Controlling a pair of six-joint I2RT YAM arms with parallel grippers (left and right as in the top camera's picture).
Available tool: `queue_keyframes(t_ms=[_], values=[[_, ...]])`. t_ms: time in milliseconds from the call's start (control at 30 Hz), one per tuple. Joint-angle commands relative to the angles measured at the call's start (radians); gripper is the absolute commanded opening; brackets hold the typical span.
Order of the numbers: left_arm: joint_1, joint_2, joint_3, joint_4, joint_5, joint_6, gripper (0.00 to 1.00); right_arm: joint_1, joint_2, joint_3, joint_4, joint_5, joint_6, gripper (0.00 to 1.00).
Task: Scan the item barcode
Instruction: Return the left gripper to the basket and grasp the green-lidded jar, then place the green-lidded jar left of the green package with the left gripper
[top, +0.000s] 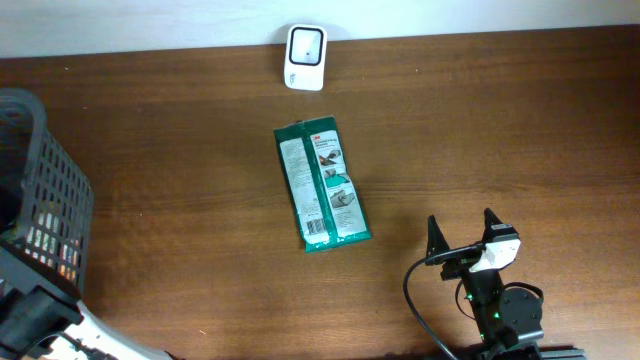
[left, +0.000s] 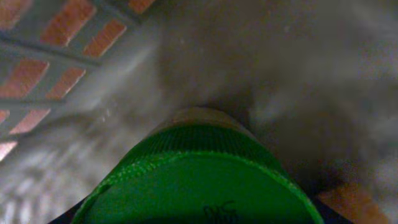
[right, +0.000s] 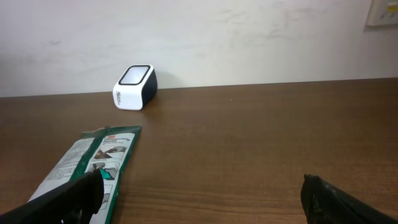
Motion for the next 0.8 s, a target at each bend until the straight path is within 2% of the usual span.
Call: queue_keyframes(t_ms=[0,133,233,333,400,533,633,767], values=[[0.005,-0.103,0.054,-0.016,0.055,-0.025,0.52,0.004,-0.006,-0.005,-0.007,0.002,-0.004,0.98],[-0.007,-0.265,0.116,-0.016,0.164,-0.119,0.52,0.004,-0.006,-0.005,-0.007,0.002,-0.004,0.98],[-0.041,-0.415,0.139,-0.010,0.172,-0.182,0.52,0.004,-0.006,-0.005,-0.007,0.002,-0.004,0.98],[-0.104,-0.558,0.139,0.000,0.199,-0.193,0.52,0.004,-0.006,-0.005,-0.007,0.002,-0.004,0.98],[-0.184,-0.656,0.139,0.006,0.205,-0.200,0.52,0.004,-0.006,-0.005,-0.007,0.002,-0.004,0.98],[-0.380,-0.742,0.139,-0.029,0.205,-0.200,0.53,0.004,-0.006,-0.005,-0.007,0.002,-0.004,0.98],[-0.549,-0.737,0.139,-0.115,0.204,-0.199,0.57,0.004,-0.006,-0.005,-0.007,0.002,-0.004,0.98],[-0.723,-0.676,0.138,-0.273,0.204,-0.199,0.56,0.004,-0.006,-0.005,-0.007,0.002,-0.004,0.98]])
